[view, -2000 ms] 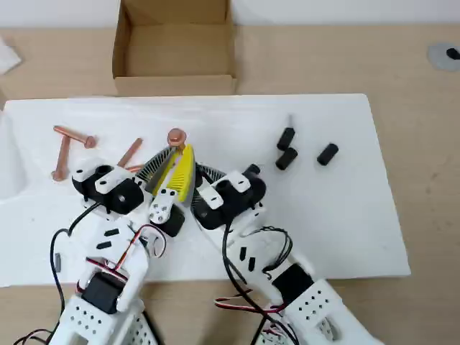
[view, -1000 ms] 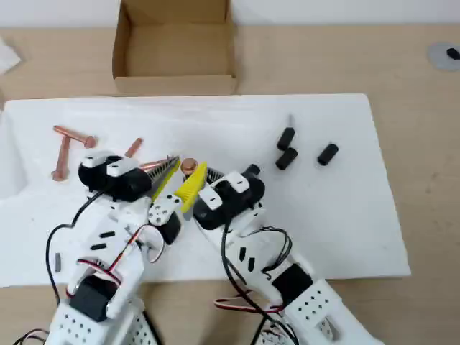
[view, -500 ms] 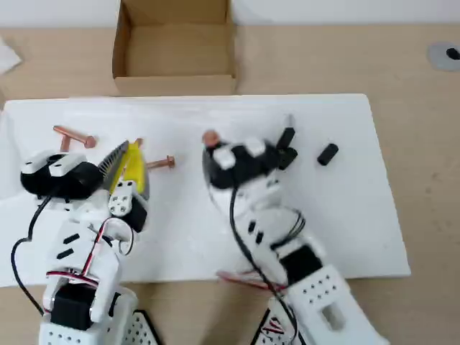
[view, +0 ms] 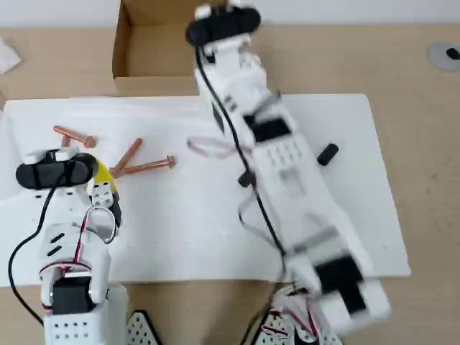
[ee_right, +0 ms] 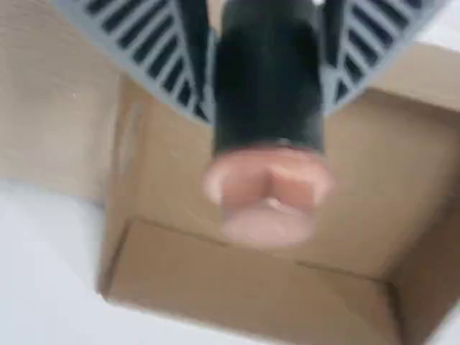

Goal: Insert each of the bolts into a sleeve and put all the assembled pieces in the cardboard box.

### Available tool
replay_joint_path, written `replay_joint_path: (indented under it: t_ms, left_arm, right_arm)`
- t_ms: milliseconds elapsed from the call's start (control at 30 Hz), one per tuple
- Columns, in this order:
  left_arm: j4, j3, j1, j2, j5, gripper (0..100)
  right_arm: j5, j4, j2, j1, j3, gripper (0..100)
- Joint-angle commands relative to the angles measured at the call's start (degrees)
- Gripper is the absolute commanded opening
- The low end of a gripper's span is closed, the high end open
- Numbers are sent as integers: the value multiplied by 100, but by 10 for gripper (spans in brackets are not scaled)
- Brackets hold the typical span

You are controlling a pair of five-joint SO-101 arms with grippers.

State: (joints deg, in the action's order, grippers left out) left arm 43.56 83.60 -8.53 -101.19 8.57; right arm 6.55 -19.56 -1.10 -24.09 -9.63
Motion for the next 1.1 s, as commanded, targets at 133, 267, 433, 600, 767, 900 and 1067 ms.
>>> replay_joint_path:
  t_ms: [133,267,433,600,767,900,1067]
  left_arm:
    - [-229,-35,-123,857,-18,6]
    - [-413,-35,-97,1174,-18,6]
    - [-387,-70,-88,1279,0,6]
    - [-281,-62,-88,1279,9,6]
    - [-53,-62,-88,1279,0,6]
    - [-53,-62,-88,1279,-18,7]
    - [-62,-70,-158,1288,-404,83]
  right_arm:
    - [-97,-993,3433,251,5042,9]
    - [-97,-1486,5174,268,7380,9]
    - [-396,-1591,7002,268,9385,9]
    - [-510,-1591,8031,277,10097,10]
    - [-475,-1591,8312,277,10105,108]
    - [-492,-1591,8409,277,10132,144]
    - [-501,-1644,8409,277,10141,215]
